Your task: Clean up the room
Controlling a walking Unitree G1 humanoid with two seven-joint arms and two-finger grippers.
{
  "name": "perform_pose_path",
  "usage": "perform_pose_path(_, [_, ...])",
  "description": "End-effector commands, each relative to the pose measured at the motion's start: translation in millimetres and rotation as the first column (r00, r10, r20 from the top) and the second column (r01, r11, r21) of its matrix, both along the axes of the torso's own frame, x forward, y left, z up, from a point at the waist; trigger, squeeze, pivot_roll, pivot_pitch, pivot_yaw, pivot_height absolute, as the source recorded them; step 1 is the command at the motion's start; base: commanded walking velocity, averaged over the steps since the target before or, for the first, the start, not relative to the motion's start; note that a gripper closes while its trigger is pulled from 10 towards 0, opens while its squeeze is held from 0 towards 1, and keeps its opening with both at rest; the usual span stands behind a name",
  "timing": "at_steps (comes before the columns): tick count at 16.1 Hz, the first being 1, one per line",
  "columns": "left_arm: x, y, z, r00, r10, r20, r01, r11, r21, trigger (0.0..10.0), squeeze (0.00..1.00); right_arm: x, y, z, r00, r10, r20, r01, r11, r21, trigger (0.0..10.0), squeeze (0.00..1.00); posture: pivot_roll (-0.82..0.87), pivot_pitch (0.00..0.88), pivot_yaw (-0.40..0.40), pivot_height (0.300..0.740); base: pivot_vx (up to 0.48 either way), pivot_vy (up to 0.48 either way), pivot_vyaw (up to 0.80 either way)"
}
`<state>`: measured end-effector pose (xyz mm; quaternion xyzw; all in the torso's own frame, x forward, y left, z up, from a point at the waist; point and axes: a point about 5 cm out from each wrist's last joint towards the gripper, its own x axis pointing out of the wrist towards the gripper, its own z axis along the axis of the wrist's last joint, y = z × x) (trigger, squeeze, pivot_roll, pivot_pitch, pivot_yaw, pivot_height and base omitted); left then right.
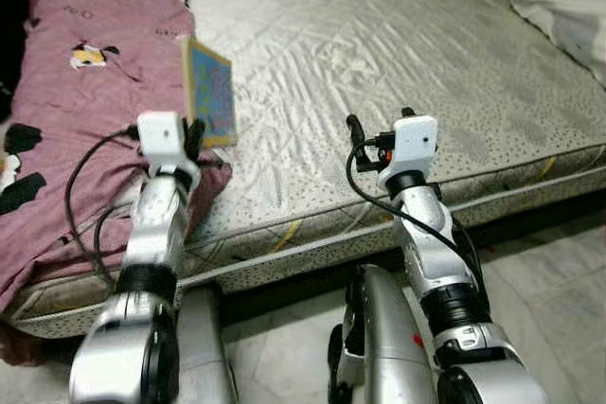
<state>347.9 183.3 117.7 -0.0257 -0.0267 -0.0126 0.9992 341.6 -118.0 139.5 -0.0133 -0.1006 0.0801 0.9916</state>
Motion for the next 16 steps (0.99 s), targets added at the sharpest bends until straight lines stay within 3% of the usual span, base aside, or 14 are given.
perform_pose_path(1, [-3.1, -4.0, 12, 0.998, -0.002, 0.057, 0.001, 1.000, 0.020, 0.0, 0.00, 2.4, -1.7, 2, 1.000, -0.001, 0.007, 0.001, 1.000, 0.027, 10.0, 0.00, 0.05, 0.000, 0.008, 0.540, 0.000, 0.000, 0.00])
perform_pose_path(4, [-24.8, -1.6, -8, 0.998, 0.057, -0.002, -0.057, 0.998, 0.011, 0.0, 0.00, 3.5, 2.9, 1, 1.000, 0.018, 0.005, -0.018, 0.998, 0.056, 10.0, 0.00, 0.06, 0.000, 0.005, 0.575, 0.000, 0.000, 0.00])
perform_pose_path(8, [-25.9, -5.1, -8, 0.998, 0.049, -0.030, -0.048, 0.998, 0.037, 0.0, 0.00, 5.0, 2.9, 4, 1.000, 0.026, 0.010, -0.027, 0.997, 0.066, 10.0, 0.00, 0.05, 0.000, 0.000, 0.614, 0.000, 0.000, 0.00])
perform_pose_path(11, [-23.5, -10.9, -3, 0.999, 0.039, -0.029, -0.038, 0.998, 0.041, 2.1, 0.00, 5.4, 3.2, 4, 1.000, 0.019, 0.013, -0.020, 0.997, 0.078, 10.0, 0.00, 0.04, 0.000, 0.010, 0.648, 0.000, 0.000, 0.00])
perform_pose_path(13, [-20.7, -14.2, -2, 0.999, 0.024, -0.036, -0.021, 0.997, 0.068, 10.0, 0.00, 4.2, 4.5, 4, 1.000, 0.022, 0.015, -0.023, 0.997, 0.079, 10.0, 0.00, 0.04, 0.000, 0.010, 0.678, 0.000, 0.000, 0.00])
perform_pose_path(16, [-18.0, -15.6, 0, 0.997, 0.065, -0.035, -0.062, 0.994, 0.094, 10.0, 0.00, 4.5, 3.9, 4, 1.000, 0.020, 0.016, -0.021, 0.997, 0.076, 10.0, 0.00, 0.04, 0.000, 0.004, 0.707, 0.000, 0.000, 0.00])
